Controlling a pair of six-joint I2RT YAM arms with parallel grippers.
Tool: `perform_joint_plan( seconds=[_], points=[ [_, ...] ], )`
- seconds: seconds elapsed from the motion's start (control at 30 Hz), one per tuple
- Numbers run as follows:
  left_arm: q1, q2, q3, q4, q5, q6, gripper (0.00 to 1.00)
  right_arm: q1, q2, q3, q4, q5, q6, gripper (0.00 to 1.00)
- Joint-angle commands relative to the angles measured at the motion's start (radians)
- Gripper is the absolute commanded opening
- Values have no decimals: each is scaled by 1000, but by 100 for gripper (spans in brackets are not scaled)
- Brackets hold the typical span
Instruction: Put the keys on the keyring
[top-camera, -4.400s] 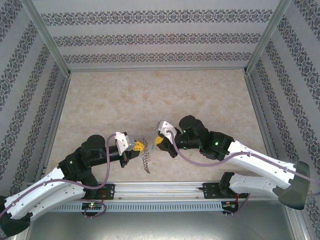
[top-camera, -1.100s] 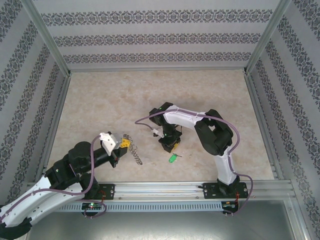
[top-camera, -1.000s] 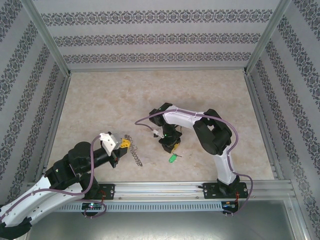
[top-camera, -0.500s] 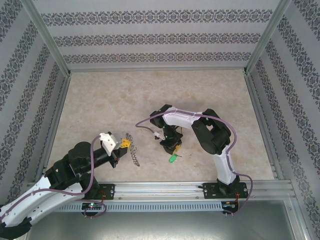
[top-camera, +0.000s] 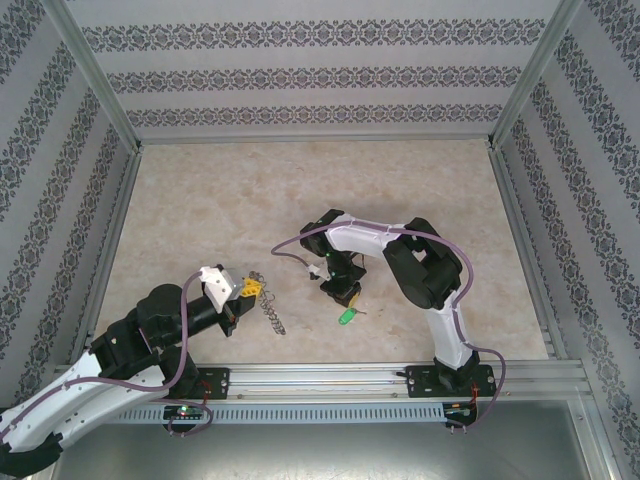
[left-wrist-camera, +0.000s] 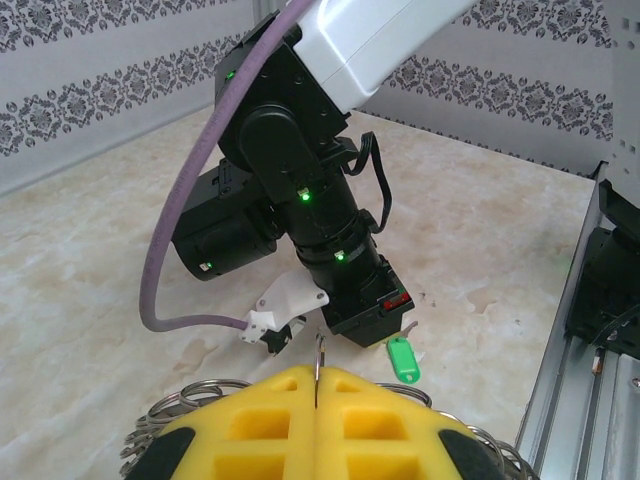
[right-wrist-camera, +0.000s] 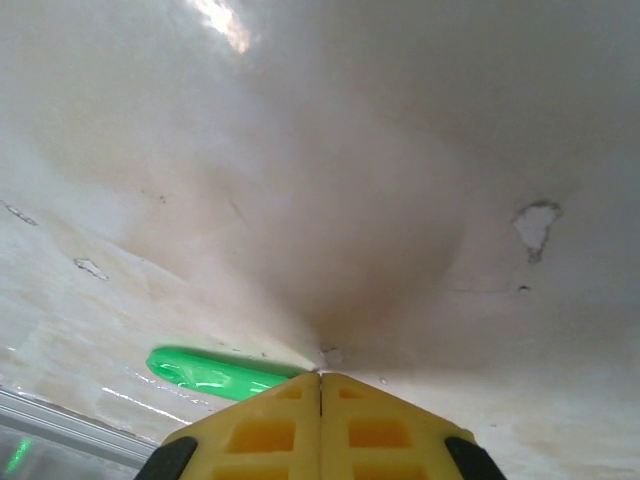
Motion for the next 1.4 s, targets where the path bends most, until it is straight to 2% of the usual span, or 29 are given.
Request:
perform_joint_plan(
  seconds=[0.0, 0.13, 0.3, 0.4, 0.67, 0.87, 1.03, 1.17, 1.37],
  points=[
    [-18, -18, 37, 16, -22, -2, 0, 4, -47, -16, 6, 1, 16, 0],
    [-22, -16, 39, 11, -32, -2, 0, 2, -136, -32, 75, 26, 68, 0],
    [-30, -7, 49, -3, -41, 1, 0, 23, -280, -127, 264, 63, 151, 0],
    [-31, -1, 51, -5, -46, 3, 0, 49, -355, -225, 424, 116, 201, 0],
    [-33, 10, 59, -17, -54, 4, 0, 140, -519, -583, 998, 207, 302, 0],
    [-33, 11, 70, -28, -60, 9, 0, 155, -599, -759, 1197, 224, 320, 0],
    [-33, 15, 71, -33, -66, 11, 0, 156, -612, -789, 1180, 222, 315, 1],
    [-33, 18, 73, -39, -66, 9, 0, 156, -645, -774, 1123, 227, 301, 19],
    [-33, 10, 73, -40, -69, 7, 0, 135, -659, -645, 878, 198, 280, 30]
  ],
)
